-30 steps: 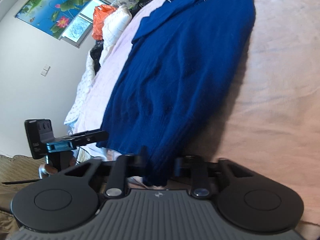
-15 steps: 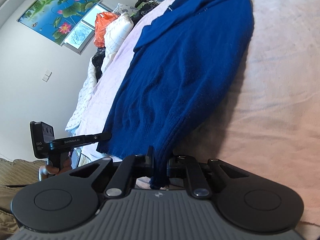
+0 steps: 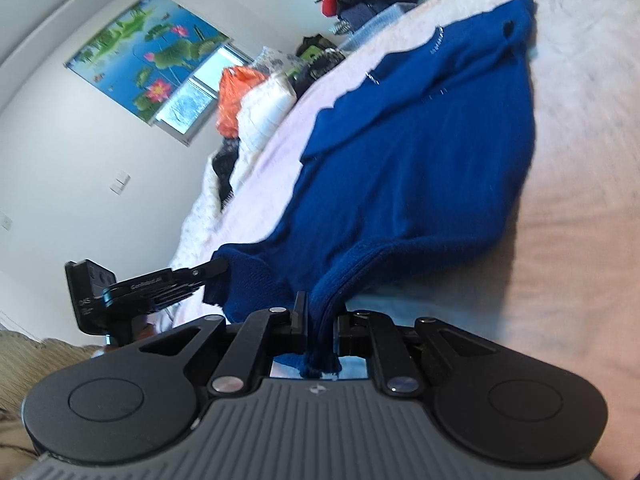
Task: Fold small clothes
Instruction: 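Close the right gripper on the hem while the left gripper grasps the hem, then lift the hem with both grippers and lay it toward the collar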
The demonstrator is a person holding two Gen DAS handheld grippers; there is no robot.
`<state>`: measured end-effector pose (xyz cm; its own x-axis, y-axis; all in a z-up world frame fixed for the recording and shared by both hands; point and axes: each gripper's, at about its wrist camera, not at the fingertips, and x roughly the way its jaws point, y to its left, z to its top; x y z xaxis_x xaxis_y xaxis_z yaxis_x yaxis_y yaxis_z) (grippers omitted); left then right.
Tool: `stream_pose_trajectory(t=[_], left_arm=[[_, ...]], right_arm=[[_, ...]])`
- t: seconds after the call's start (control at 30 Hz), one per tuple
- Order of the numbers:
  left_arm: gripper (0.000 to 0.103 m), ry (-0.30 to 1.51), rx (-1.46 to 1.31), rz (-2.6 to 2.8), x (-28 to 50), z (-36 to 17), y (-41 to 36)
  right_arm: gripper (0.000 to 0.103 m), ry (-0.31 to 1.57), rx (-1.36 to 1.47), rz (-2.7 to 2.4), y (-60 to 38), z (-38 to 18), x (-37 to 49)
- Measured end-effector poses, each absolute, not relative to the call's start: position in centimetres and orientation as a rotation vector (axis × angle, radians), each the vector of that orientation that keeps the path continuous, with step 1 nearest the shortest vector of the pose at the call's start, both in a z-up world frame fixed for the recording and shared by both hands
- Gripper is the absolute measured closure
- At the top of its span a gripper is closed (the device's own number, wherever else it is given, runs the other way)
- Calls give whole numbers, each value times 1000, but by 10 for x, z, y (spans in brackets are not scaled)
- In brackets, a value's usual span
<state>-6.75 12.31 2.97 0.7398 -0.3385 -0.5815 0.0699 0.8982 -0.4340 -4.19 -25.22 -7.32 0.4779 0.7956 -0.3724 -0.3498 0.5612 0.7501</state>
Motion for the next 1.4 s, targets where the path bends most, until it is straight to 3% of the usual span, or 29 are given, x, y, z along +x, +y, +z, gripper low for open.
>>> stream_pose_trajectory(t=[0.8,1.4], left_arm=[[92,544,-275,-124,1,58,76],[92,613,-131,-68,49,37,53]], right_arm=[[88,649,649,687,-275,-48,46],[88,651,616,607,-267,-59,99]])
